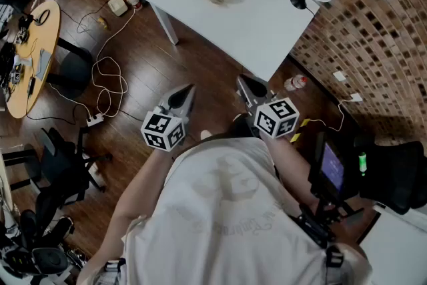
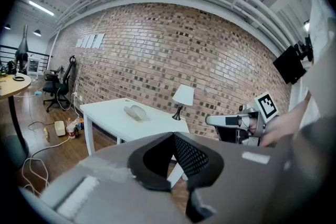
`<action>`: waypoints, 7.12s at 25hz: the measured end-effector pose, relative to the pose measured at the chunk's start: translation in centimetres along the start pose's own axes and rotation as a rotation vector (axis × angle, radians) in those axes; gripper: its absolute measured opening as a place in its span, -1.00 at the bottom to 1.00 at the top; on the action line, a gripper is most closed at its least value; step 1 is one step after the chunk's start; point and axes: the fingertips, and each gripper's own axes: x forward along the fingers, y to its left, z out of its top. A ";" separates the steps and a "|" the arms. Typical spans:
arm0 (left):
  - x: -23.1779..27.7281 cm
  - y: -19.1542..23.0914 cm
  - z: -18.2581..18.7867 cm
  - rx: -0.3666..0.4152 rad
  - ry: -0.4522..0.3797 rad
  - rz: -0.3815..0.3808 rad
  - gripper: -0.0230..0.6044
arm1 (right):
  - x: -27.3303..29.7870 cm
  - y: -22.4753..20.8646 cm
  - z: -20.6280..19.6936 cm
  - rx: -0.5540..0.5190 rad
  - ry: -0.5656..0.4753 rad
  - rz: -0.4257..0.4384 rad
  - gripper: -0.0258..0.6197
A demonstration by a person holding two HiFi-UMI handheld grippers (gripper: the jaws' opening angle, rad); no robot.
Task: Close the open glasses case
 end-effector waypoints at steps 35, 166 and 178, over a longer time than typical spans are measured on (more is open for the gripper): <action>18.4 16.4 9.2 0.002 0.149 0.035 -0.91 | 21.6 -13.8 6.6 0.021 0.093 0.081 -0.90; 34.0 28.0 14.8 0.121 0.383 -0.423 -0.91 | 37.8 -32.3 6.5 -0.607 0.555 -0.362 -0.60; 33.1 28.3 14.6 0.125 0.385 -0.437 -0.91 | 37.8 -26.2 4.8 -0.708 0.554 -0.289 -0.49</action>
